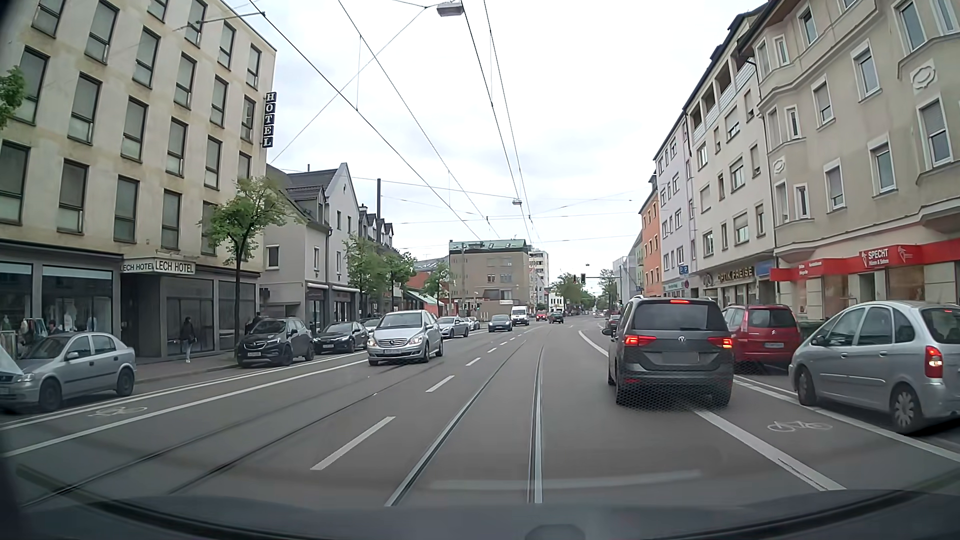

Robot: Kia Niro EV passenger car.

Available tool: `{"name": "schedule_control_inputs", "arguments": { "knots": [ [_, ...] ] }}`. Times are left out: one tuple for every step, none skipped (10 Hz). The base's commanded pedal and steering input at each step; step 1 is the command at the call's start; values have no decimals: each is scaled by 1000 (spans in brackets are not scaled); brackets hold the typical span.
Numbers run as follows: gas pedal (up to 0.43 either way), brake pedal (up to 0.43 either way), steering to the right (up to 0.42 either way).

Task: Follow the waypoints while adhering to traffic rules and regulations

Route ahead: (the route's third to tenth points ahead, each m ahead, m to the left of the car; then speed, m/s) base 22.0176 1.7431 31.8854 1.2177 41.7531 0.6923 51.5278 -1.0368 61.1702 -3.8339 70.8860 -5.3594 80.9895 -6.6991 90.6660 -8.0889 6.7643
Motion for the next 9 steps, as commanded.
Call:
{"name": "schedule_control_inputs", "arguments": {
  "knots": [
    [390,0,1],
    [390,0,-1],
    [390,0,-2],
    [378,0,-2],
    [378,0,-3],
    [378,0,-2],
    [378,0,0],
    [378,0,6],
    [378,0,13]
  ]
}}
